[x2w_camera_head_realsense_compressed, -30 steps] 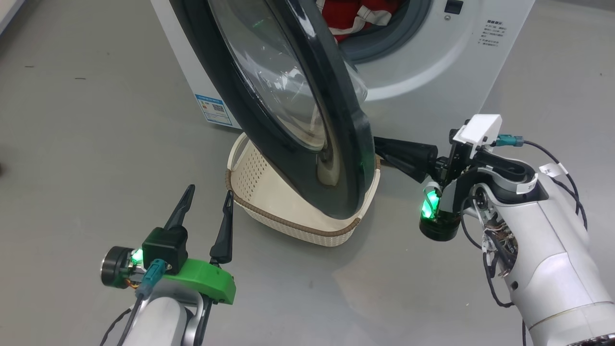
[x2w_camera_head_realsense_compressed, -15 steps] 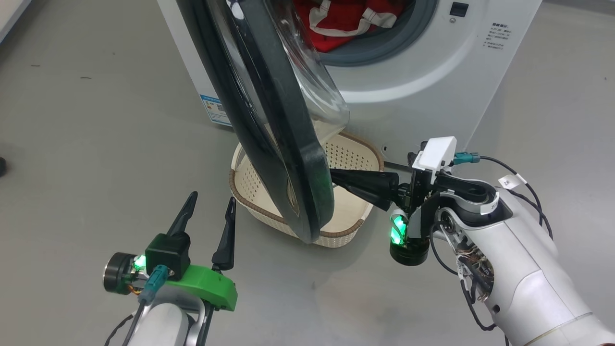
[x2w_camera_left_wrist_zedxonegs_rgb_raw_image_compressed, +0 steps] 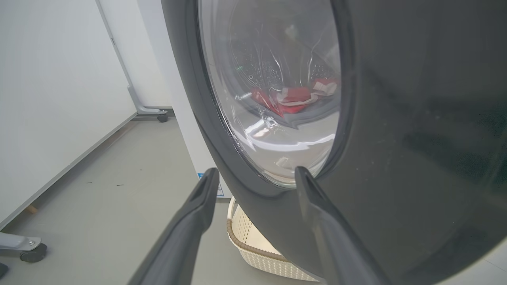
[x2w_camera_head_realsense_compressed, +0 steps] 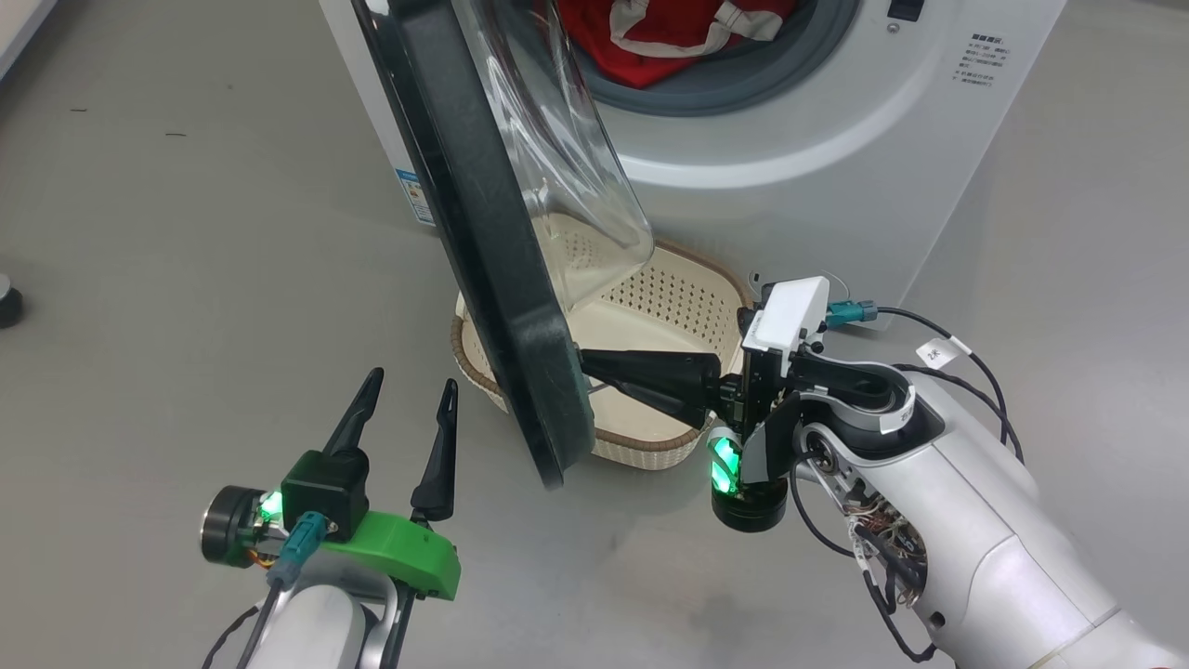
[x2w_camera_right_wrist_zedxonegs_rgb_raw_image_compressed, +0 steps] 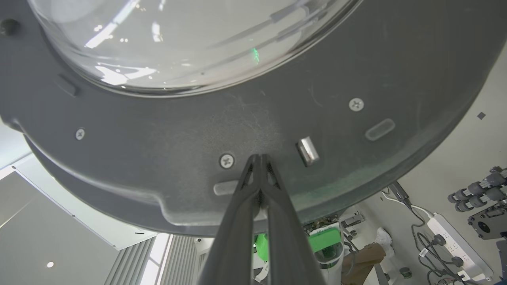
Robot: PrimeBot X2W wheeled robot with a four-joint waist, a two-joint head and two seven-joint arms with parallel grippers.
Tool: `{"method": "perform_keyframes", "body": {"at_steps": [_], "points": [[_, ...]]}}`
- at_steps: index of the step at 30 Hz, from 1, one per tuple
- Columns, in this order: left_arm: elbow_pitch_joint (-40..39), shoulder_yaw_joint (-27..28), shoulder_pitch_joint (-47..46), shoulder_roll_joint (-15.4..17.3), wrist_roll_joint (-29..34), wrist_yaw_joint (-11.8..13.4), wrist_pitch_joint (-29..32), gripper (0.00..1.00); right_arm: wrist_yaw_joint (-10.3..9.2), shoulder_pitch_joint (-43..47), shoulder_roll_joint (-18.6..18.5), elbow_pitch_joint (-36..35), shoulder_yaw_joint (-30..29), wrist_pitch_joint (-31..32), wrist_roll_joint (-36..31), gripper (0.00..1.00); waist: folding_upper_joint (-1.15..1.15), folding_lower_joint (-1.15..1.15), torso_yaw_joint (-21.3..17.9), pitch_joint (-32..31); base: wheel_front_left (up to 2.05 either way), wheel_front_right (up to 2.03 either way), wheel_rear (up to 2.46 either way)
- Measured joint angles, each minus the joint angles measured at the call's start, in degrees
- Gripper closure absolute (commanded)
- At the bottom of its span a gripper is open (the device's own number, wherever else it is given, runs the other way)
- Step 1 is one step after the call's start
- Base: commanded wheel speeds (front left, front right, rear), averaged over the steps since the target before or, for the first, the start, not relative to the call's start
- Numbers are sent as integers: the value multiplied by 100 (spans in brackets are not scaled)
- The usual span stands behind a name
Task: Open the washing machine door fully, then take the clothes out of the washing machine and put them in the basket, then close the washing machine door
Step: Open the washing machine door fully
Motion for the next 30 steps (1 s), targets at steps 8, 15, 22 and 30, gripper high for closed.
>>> {"method": "perform_keyframes", "body": {"at_steps": [8,15,22,30], "points": [[-18,40,0,0,0,9,0,0,0,-4,5,-101,185,-336,57,100,0,0,12,50,0,0,0],[-16,131,1,0,-10,23,0,0,9,-69,-2,-48,157,-628,-358,100,0,0,-89,-44,0,0,0],[-4,290,59,1,0,68,0,0,483,-70,-760,-35,346,-1471,-1670,100,0,0,-292,-292,0,0,0],[10,512,232,92,16,96,0,0,1034,-75,-1603,-225,937,-2498,-3572,100,0,0,-560,-599,0,0,0]]}}
